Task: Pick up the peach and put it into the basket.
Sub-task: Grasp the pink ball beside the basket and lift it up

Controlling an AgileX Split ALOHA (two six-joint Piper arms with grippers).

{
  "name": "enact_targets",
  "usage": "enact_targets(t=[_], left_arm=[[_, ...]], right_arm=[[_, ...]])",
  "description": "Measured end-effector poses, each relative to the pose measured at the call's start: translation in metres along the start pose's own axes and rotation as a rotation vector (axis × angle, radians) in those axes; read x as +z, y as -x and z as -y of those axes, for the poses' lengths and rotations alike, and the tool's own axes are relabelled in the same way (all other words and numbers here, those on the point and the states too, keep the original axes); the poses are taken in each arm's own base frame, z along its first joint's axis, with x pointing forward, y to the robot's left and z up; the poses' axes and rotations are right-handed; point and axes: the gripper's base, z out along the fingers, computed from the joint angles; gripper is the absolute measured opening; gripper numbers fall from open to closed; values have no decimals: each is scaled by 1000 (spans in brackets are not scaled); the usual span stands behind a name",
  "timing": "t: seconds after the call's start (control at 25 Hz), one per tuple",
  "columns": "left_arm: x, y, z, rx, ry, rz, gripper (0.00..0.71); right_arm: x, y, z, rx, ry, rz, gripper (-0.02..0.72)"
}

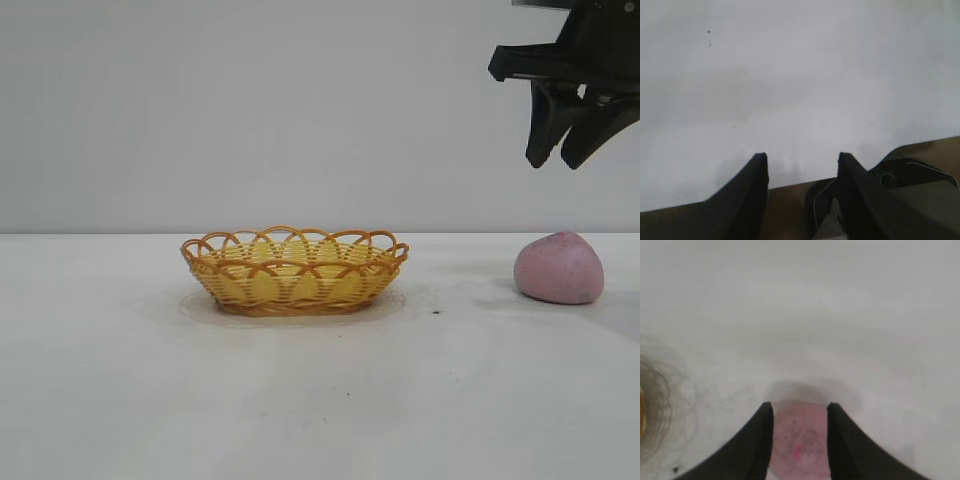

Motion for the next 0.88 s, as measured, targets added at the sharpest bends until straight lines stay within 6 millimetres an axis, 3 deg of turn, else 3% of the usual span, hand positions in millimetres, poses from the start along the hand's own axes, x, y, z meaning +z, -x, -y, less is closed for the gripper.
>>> enact_targets(t=[0.24,0.52,0.88], left_arm=[[-10,-25,0,11,-2,190,282],[-22,-41,-2,9,13,342,282],[-23,-43,-3,0,18,355,282]], right_arm=[[0,-1,0,0,0,-7,216],[0,-2,0,-14,1,-17,216],[1,-2,0,-25,1,-25,216]])
